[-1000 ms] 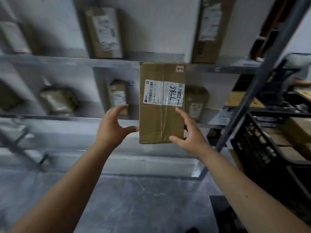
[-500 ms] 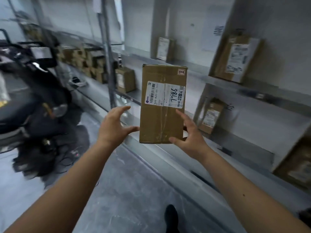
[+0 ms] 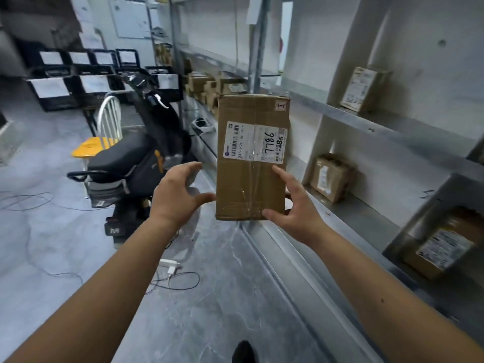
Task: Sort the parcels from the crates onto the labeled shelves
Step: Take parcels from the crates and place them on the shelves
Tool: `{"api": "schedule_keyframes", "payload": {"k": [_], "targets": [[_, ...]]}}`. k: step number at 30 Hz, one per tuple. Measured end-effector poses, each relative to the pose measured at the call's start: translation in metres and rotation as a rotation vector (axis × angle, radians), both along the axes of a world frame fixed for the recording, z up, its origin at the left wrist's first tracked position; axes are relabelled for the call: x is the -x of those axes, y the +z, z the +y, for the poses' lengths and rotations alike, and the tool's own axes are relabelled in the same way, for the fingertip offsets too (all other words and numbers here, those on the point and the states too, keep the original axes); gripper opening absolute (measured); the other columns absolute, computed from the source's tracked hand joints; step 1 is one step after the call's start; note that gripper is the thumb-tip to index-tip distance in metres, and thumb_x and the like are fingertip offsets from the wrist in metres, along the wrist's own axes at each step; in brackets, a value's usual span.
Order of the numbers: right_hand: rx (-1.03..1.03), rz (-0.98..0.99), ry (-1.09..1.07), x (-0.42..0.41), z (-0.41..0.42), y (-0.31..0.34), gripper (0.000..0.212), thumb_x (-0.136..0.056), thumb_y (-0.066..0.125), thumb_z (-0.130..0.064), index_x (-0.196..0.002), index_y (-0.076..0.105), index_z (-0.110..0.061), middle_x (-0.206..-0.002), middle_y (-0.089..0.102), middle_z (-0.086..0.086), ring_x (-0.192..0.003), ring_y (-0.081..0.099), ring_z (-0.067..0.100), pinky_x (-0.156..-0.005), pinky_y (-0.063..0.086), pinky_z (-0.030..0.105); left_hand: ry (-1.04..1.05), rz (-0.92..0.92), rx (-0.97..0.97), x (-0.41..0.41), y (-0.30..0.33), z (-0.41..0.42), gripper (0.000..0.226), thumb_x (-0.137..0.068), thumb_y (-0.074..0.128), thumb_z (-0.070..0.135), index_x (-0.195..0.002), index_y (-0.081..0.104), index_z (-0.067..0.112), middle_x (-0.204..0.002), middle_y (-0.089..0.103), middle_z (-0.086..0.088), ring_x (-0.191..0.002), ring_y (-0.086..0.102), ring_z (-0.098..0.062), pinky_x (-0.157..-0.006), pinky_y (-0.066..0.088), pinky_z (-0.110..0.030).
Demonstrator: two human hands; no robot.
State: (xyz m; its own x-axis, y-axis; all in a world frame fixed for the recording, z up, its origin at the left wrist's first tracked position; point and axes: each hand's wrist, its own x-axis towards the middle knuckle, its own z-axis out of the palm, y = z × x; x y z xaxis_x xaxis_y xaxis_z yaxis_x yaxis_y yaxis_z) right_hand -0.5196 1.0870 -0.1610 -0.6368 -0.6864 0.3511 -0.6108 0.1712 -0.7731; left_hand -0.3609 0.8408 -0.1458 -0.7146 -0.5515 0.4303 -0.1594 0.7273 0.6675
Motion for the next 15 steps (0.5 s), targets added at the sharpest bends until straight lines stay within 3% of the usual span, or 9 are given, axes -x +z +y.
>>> {"api": "schedule_keyframes", "payload": {"k": [5, 10, 13, 15], "targets": [[0.016, 0.050, 0.025, 0.079, -0.055, 0.007, 0.101, -0.079, 0.089, -0.017, -0.150, 0.032, -0.061, -0.147, 0.041, -0.011, -0.133, 0.048, 0.013, -0.104, 0.055, 0.049, 0.047, -0.042, 0.015, 0.071, 0.008, -0.048, 0.081, -0.069, 0.095, 0.040, -0.139, 0.061, 0.021, -0.136, 0.062, 0.001, -0.126, 0.057, -0.020, -0.109, 0.049, -0.041], [0.026, 0.047, 0.074, 0.168, -0.096, 0.019, 0.099, -0.081, 0.087, -0.013, -0.151, 0.034, -0.057, -0.148, 0.039, -0.011, -0.133, 0.048, 0.007, -0.102, 0.057, 0.034, 0.077, -0.043, 0.075, 0.156, 0.012, -0.090, 0.093, -0.068, 0.093, 0.050, -0.148, 0.053, 0.026, -0.140, 0.060, 0.003, -0.127, 0.057, -0.018, -0.107, 0.051, -0.045], [0.050, 0.089, 0.049, 0.209, -0.125, 0.024, 0.101, -0.080, 0.088, -0.012, -0.147, 0.033, -0.064, -0.149, 0.040, -0.007, -0.133, 0.047, 0.004, -0.109, 0.052, 0.038, 0.117, -0.010, 0.160, 0.199, 0.016, -0.117, 0.098, -0.068, 0.093, 0.051, -0.152, 0.049, 0.024, -0.145, 0.059, 0.002, -0.131, 0.056, -0.019, -0.110, 0.049, -0.045], [0.053, 0.111, 0.027, 0.232, -0.146, 0.028, 0.100, -0.079, 0.088, -0.013, -0.149, 0.034, -0.060, -0.149, 0.040, -0.005, -0.134, 0.047, 0.009, -0.109, 0.052, 0.043, 0.131, -0.013, 0.204, 0.225, 0.021, -0.137, 0.096, -0.070, 0.091, 0.052, -0.152, 0.050, 0.023, -0.148, 0.058, 0.001, -0.134, 0.055, -0.021, -0.112, 0.047, -0.050]]}}
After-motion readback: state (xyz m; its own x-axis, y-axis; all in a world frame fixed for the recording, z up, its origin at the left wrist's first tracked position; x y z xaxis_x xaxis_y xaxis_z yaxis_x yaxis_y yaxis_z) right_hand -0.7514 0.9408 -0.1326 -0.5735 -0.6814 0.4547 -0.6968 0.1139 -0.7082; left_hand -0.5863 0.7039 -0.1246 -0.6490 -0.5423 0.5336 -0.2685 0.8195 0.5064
